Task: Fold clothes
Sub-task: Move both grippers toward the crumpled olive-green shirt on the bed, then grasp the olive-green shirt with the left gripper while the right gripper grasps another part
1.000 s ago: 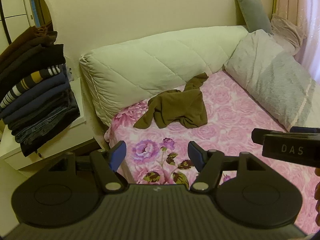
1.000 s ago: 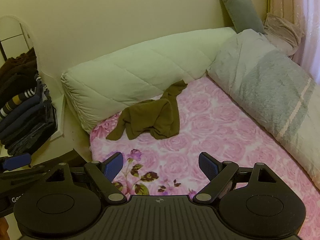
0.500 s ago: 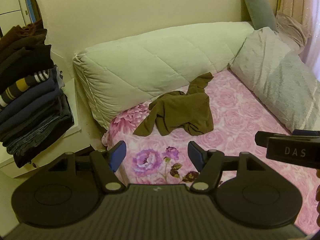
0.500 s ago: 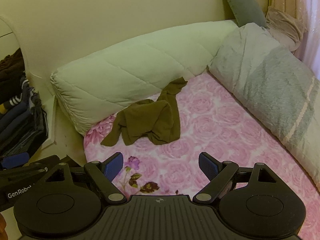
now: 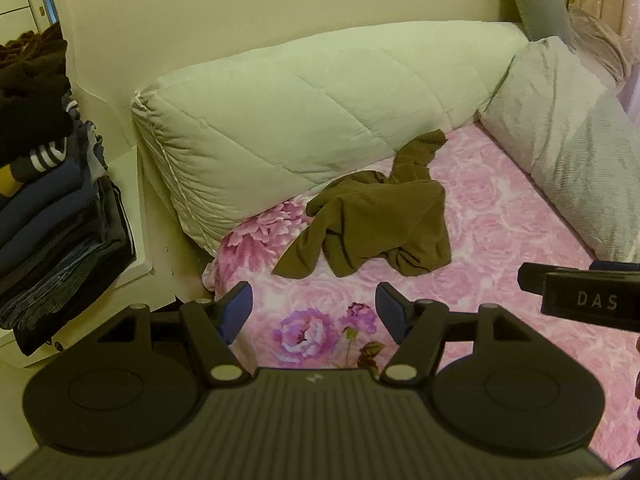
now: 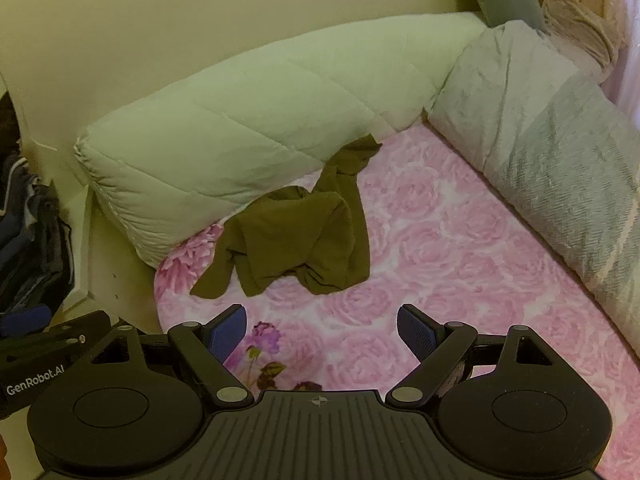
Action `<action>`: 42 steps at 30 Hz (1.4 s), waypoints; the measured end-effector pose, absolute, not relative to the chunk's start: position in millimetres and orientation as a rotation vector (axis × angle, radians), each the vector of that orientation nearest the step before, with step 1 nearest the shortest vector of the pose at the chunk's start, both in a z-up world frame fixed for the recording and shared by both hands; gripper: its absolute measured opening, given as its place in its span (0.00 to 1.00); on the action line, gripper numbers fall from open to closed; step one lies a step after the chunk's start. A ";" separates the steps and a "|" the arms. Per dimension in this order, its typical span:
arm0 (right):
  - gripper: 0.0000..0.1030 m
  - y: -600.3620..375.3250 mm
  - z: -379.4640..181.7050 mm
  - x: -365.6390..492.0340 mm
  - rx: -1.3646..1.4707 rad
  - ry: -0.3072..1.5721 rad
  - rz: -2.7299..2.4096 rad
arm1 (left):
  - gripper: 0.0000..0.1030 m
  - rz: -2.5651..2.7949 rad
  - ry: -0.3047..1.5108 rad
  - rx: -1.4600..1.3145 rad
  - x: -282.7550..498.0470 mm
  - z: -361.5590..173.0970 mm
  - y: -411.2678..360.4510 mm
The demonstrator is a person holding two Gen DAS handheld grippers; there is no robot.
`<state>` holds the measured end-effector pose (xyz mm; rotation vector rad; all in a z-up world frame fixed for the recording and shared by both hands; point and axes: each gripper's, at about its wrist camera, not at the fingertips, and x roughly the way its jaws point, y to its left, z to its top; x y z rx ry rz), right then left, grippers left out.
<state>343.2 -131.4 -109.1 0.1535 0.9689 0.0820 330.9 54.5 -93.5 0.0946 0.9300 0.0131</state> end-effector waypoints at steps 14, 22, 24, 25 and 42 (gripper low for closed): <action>0.83 -127.3 -154.4 397.8 0.148 1.010 0.086 | 0.63 0.020 0.992 0.102 397.1 -136.8 62.5; 0.83 -150.0 -184.9 426.5 0.202 1.010 0.062 | 0.63 -0.021 1.011 0.094 426.4 -175.0 62.6; 0.83 -157.9 -196.8 433.6 0.228 1.010 0.045 | 0.63 -0.042 1.005 0.083 433.3 -187.5 64.9; 0.83 -161.1 -203.3 437.4 0.241 1.015 0.039 | 0.63 -0.051 1.002 0.079 436.6 -194.1 66.1; 0.82 -200.7 -350.9 498.3 0.395 1.124 0.001 | 0.62 -0.127 0.997 0.074 512.9 -324.6 69.3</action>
